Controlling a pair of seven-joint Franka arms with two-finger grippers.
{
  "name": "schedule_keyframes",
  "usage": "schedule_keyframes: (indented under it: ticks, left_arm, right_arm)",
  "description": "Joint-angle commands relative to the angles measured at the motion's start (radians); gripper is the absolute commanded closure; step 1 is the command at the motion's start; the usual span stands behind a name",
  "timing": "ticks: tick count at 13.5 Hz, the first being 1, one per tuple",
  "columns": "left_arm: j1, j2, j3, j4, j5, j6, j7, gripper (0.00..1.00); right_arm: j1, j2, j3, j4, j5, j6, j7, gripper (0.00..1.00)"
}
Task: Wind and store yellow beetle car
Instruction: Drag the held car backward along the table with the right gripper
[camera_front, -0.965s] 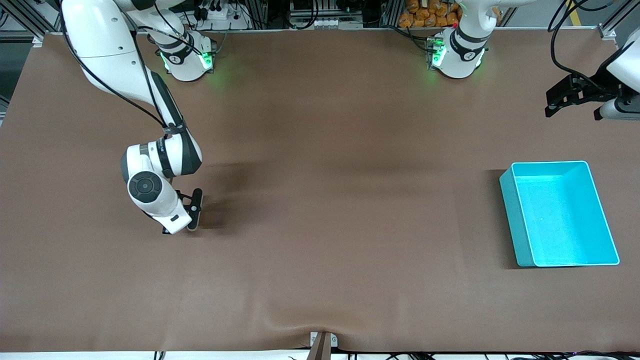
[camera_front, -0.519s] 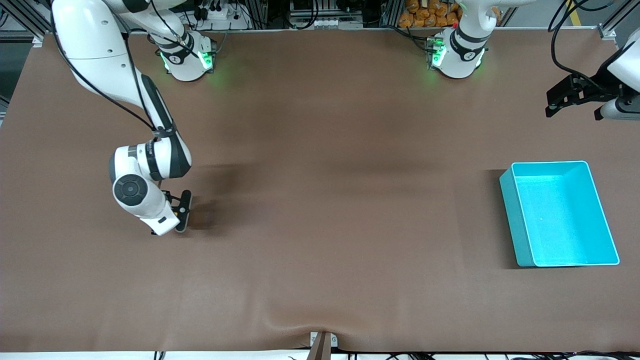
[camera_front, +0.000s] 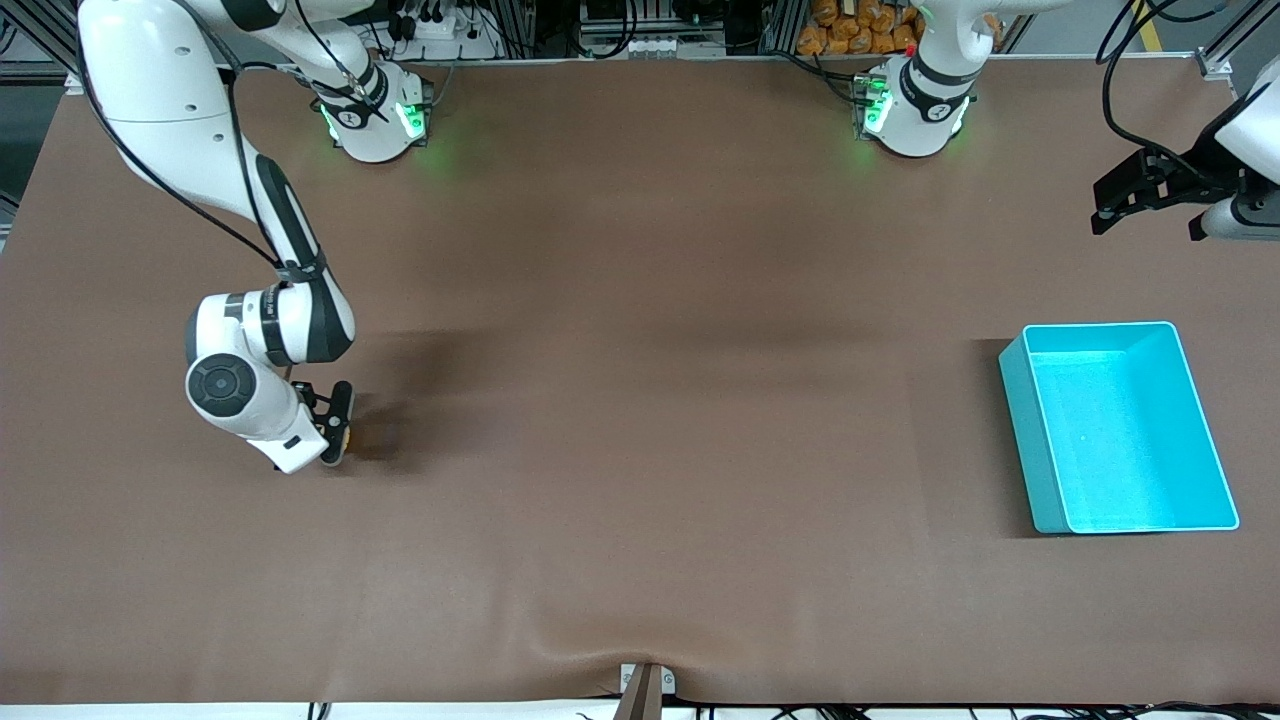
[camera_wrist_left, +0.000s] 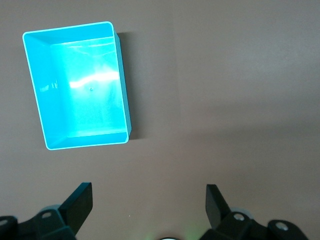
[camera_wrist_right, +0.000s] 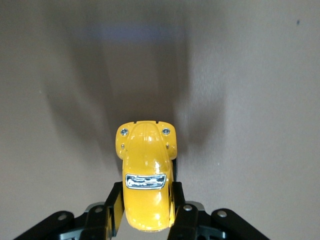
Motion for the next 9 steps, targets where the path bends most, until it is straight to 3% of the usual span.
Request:
schedule_keyframes:
  ticks: [1, 9]
  left_arm:
    - [0.006, 0.009, -0.001, 0.019, -0.017, 0.0, 0.013, 0.0]
    - [0.006, 0.009, -0.001, 0.019, -0.017, 0.0, 0.013, 0.0]
  right_arm:
    - [-0.049, 0.03, 0.009, 0.02, -0.017, 0.011, -0.052, 1.0]
    - [-0.143, 0.03, 0.007, 0.022, -0.072, 0.033, -0.095, 1.0]
